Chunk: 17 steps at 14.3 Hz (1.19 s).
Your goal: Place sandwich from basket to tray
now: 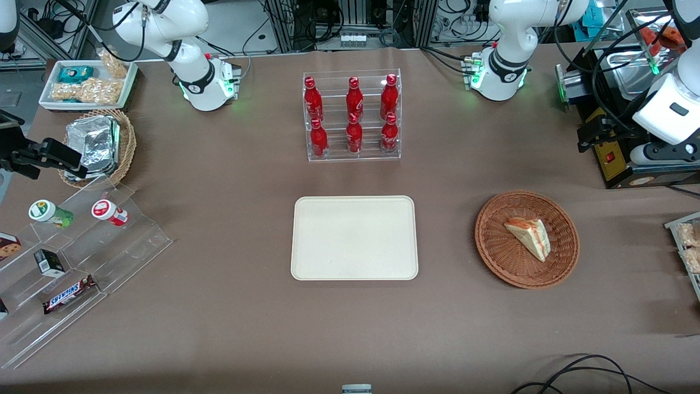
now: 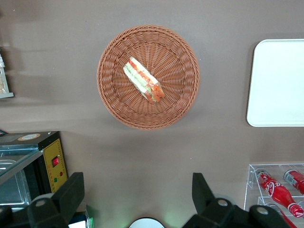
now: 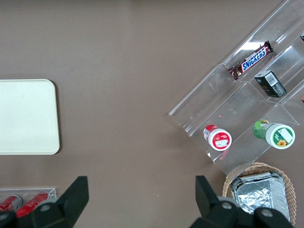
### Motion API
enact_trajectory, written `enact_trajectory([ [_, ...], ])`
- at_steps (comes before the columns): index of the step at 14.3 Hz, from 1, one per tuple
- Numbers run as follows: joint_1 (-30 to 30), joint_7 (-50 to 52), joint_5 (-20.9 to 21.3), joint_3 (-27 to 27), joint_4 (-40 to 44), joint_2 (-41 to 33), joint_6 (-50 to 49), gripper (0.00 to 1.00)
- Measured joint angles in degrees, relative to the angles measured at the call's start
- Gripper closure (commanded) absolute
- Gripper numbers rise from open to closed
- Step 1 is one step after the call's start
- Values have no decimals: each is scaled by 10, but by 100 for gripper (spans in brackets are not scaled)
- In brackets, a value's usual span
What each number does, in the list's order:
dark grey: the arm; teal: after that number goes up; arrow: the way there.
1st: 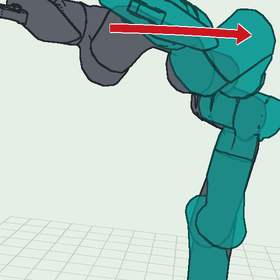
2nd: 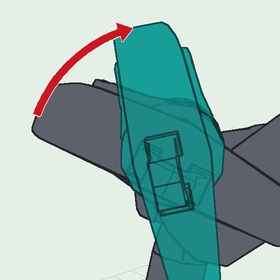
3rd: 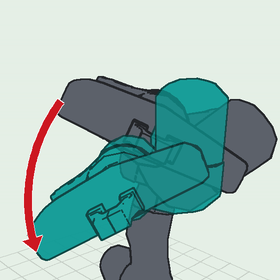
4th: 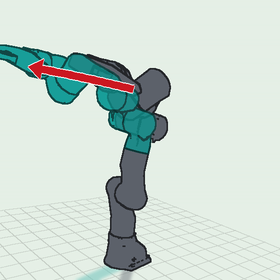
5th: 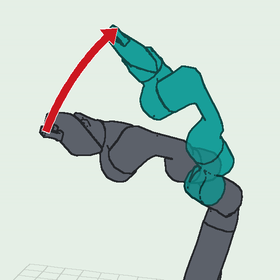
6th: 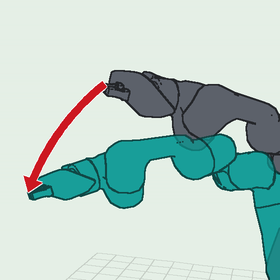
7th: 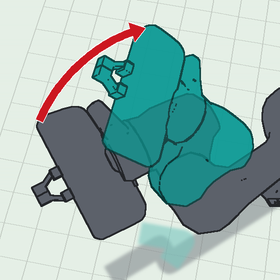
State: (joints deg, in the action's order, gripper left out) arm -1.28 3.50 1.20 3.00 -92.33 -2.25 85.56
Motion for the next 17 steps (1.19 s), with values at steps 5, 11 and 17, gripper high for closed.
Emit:
enact_trajectory([
  [5,0,0,0,0,12,16,0,0],
  [11,0,0,0,1,11,23,-2,0],
  [17,1,0,0,1,-34,97,50,0],
])
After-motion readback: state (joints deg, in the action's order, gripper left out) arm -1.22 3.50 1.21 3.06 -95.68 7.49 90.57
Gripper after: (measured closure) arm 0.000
